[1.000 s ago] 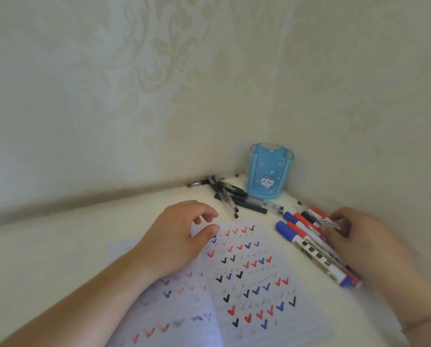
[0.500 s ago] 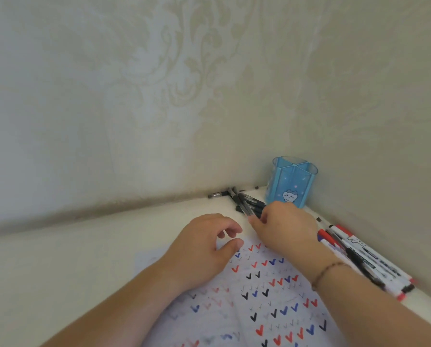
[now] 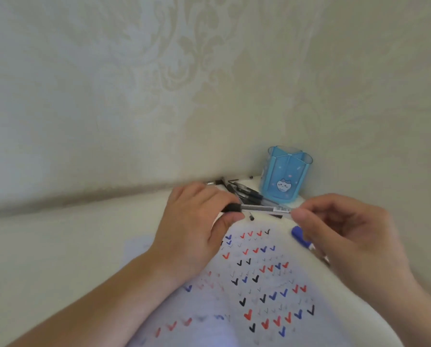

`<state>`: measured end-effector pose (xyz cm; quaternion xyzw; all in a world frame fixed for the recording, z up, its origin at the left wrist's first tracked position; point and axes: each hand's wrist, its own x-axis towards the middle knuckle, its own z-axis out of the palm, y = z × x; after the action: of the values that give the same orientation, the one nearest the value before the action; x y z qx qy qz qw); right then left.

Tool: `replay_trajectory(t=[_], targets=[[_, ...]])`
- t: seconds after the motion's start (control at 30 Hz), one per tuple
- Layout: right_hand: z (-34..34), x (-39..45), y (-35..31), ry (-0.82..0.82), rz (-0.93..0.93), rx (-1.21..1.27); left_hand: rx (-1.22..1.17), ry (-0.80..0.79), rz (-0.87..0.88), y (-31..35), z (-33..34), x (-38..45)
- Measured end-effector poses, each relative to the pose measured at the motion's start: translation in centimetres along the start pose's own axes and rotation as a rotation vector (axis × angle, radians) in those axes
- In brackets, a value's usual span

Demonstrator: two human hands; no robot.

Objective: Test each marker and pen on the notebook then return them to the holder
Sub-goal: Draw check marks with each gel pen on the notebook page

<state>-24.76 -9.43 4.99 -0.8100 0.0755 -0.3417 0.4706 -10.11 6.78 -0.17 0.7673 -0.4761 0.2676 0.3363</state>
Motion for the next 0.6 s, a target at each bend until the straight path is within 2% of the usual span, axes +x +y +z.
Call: replay_trajectory(t=[0.07,0.1,0.17,0.3,0.5,0.6], targets=[[0.5,-0.6,1.0,-0.020,0.041,0.283,-0.129,-0.154,0.042,0.8,0.1,-0.4],[1.1,-0.9,1.7,-0.096,0.041,0.351,-0.215,-0.243,0.060,1.2,0.2,-0.6],[2.5,-1.7,2.6,-0.284,0.014,0.363,-0.348,-0.380,0.116,2.0,0.1,-0.8],[2.9,-2.5,3.1,-0.390,0.007,0.357,-0.567,-0.551,0.149,2.8,-0.6,-0.8],[1.9,-2.6,3.2,-0.443,-0.019,0.377,-0.564,-0.587,0.127,2.7,-0.3,-0.9],[0.6,-1.7,2.7,-0.425,0.028,0.392,-0.532,-0.544,0.089,2.1,-0.3,-0.9]])
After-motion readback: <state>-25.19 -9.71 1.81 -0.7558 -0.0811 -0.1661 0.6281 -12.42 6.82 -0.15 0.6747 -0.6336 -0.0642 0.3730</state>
